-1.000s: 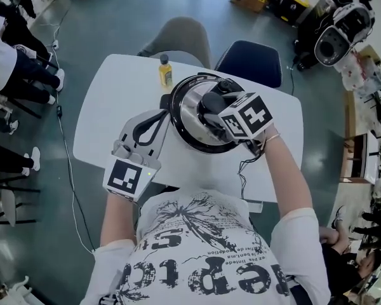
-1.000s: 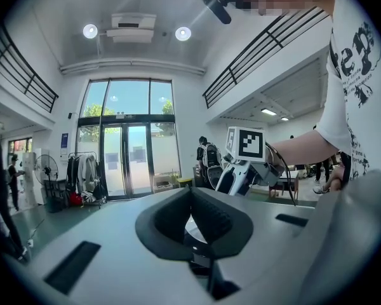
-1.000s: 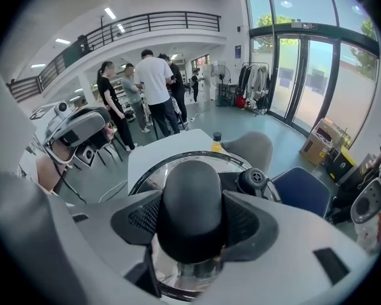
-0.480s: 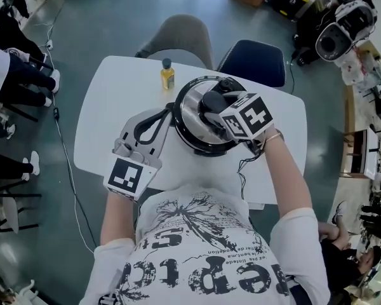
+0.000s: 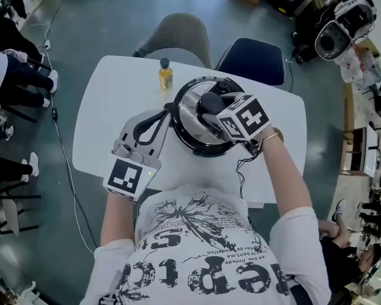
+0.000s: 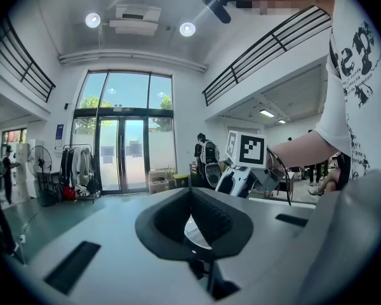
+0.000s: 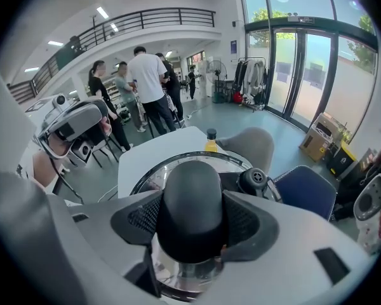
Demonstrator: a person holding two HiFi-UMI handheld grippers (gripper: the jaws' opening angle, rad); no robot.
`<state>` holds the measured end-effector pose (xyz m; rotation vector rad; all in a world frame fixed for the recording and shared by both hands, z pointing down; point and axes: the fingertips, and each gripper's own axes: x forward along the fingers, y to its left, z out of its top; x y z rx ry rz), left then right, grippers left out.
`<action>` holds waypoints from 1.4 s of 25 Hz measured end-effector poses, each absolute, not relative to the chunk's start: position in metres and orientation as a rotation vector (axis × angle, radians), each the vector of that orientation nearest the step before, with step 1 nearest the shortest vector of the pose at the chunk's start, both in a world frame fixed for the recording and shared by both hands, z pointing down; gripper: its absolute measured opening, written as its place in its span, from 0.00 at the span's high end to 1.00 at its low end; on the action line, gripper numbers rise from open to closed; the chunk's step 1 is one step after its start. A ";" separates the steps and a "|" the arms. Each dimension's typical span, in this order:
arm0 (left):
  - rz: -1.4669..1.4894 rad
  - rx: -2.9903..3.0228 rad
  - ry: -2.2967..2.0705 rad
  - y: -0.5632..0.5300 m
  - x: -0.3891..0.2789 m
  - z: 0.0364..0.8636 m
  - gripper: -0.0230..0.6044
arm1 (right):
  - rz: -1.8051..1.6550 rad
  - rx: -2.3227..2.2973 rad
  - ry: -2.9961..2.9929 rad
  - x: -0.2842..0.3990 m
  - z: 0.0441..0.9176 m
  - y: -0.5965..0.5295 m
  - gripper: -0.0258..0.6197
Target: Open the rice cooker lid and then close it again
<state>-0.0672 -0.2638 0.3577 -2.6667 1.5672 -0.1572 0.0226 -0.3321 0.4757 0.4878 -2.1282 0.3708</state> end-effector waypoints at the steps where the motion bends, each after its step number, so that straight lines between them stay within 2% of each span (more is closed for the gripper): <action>1: -0.156 -2.667 1.568 -0.263 -0.066 0.357 0.94 | 0.372 0.487 -2.132 0.022 0.476 -0.332 0.50; 10: -0.160 -2.670 1.550 -0.251 -0.050 0.353 0.94 | 0.283 0.541 -2.205 0.023 0.468 -0.332 0.49; 14: -0.160 -2.665 1.569 -0.245 -0.047 0.354 0.94 | 0.249 0.605 -2.328 0.021 0.445 -0.334 0.37; 21: -0.165 -2.646 1.594 -0.232 -0.032 0.344 0.94 | 0.174 0.733 -2.568 0.038 0.387 -0.317 0.55; 31: -0.129 -2.607 1.608 -0.212 -0.010 0.327 0.94 | 0.088 0.967 -2.845 0.096 0.340 -0.274 0.93; 35: -0.142 -2.605 1.589 -0.206 0.001 0.324 0.94 | -0.015 1.009 -2.900 0.108 0.332 -0.255 0.94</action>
